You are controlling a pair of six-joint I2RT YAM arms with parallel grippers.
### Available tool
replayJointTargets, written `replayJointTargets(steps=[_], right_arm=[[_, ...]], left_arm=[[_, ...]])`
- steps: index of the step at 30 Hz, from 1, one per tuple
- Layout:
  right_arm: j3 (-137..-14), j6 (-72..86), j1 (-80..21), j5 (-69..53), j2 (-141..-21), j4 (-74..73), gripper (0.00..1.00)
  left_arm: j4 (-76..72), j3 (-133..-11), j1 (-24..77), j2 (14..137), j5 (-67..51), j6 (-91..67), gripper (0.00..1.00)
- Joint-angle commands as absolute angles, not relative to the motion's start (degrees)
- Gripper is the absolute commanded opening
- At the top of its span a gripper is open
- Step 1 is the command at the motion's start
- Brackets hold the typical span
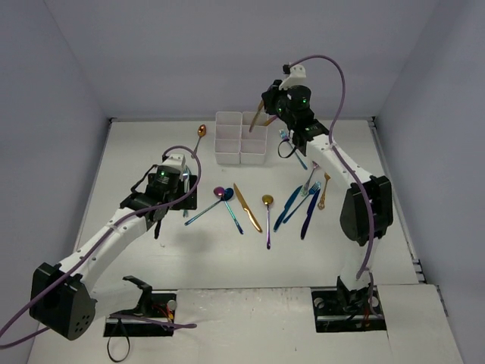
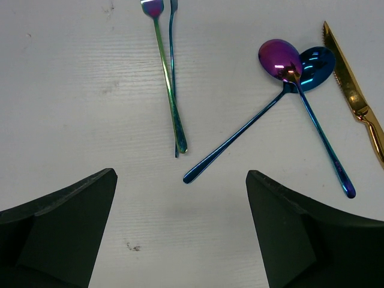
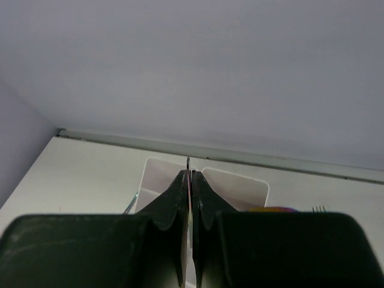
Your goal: Sort the eating utensils into containers
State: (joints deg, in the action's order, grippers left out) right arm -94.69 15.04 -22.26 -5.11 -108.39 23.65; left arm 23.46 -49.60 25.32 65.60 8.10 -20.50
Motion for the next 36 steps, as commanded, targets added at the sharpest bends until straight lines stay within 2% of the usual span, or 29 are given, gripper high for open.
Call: replayJointTargets(steps=[1, 15, 28, 36], right_arm=[[-101.5, 14.2, -22.1, -0.1, -110.8, 37.2, 0.00], [-107.5, 16.7, -21.5, 4.2, -121.5, 41.9, 0.00], [-101.6, 20.6, -21.7, 2.6, -125.5, 42.2, 0.01], [-96.8, 20.1, -21.8, 4.0, -121.6, 41.8, 0.31]], left_arm=[[21.0, -50.6, 25.1, 63.6, 9.4, -22.2, 0.87], [21.5, -49.6, 25.1, 63.4, 7.7, -23.9, 0.87], [23.5, -48.5, 25.1, 63.4, 4.8, -28.7, 0.87], [25.2, -49.5, 25.1, 62.6, 4.4, -28.8, 0.87]])
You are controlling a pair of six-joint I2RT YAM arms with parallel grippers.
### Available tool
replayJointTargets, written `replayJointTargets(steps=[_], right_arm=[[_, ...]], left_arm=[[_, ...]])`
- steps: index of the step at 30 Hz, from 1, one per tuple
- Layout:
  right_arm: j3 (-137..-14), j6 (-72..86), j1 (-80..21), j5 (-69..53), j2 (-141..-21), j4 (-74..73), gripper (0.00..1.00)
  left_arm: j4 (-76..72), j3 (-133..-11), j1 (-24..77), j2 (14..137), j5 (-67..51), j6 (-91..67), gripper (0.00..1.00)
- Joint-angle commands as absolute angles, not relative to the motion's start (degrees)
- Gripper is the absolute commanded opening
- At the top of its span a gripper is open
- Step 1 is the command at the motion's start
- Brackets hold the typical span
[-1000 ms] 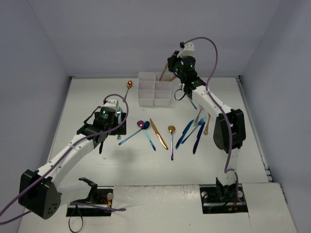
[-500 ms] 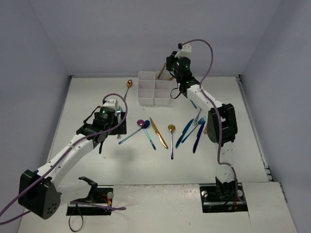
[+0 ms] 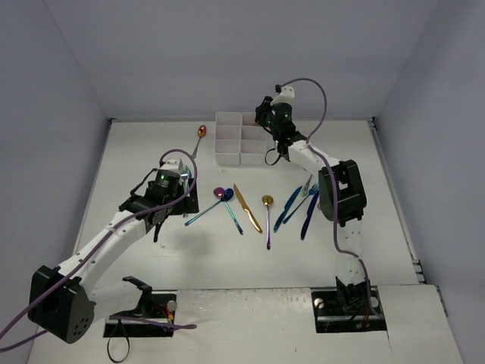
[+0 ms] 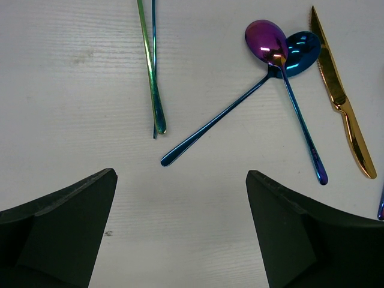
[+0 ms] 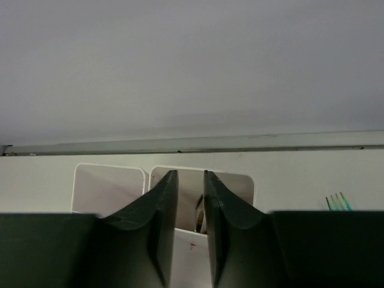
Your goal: Sort the eating utensils into containers
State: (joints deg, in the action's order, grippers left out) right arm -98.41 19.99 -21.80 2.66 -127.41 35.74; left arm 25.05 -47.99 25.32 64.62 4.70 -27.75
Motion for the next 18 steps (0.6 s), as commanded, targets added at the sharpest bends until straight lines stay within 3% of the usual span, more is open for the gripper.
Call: replayJointTargets(steps=[1, 9, 16, 18], right_arm=[[-96.1, 19.6, -21.8, 4.4, -120.7, 41.5, 0.34], [-90.2, 13.2, -21.9, 8.6, -110.0, 34.6, 0.59], [-83.2, 6.7, -23.0, 6.7, -97.1, 18.6, 0.86], [-79.8, 4.5, -24.1, 6.2, -94.5, 13.0, 0.88]], left_arm=[[25.3, -49.7, 25.1, 62.5, 4.3, -28.8, 0.87], [26.9, -52.3, 25.1, 62.6, 4.0, -28.6, 0.87], [27.3, -54.5, 25.1, 62.0, 4.5, -27.3, 0.87], [27.3, -54.8, 25.0, 62.1, 4.9, -25.9, 0.87]])
